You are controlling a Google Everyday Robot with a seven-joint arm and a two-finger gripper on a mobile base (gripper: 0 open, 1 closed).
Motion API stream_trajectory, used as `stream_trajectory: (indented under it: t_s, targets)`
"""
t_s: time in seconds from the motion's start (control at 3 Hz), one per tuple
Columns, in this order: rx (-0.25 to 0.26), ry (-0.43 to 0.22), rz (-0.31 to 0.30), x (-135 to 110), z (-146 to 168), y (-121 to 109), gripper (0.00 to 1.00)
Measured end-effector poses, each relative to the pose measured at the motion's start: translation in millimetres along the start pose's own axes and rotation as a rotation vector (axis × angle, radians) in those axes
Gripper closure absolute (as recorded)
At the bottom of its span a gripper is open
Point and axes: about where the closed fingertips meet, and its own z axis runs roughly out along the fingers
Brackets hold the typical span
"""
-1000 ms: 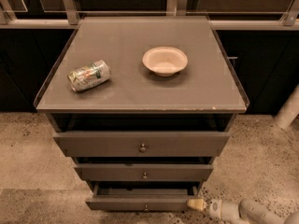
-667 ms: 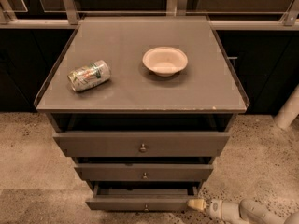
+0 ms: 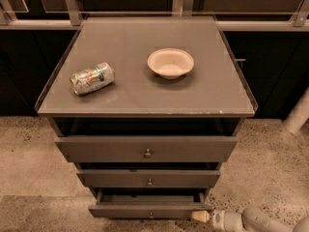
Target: Close bottom drawer
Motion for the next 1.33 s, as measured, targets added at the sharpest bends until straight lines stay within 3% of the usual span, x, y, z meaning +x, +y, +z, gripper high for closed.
stream_trajectory:
  t_s: [0.67,1.33]
  targets:
    - [0.035,-0.045,-0.093,-9.4,26.5,0.1,1.00]
    - [0.044,-0.124,-0.144,-40.1,48.7,3.9,1.00]
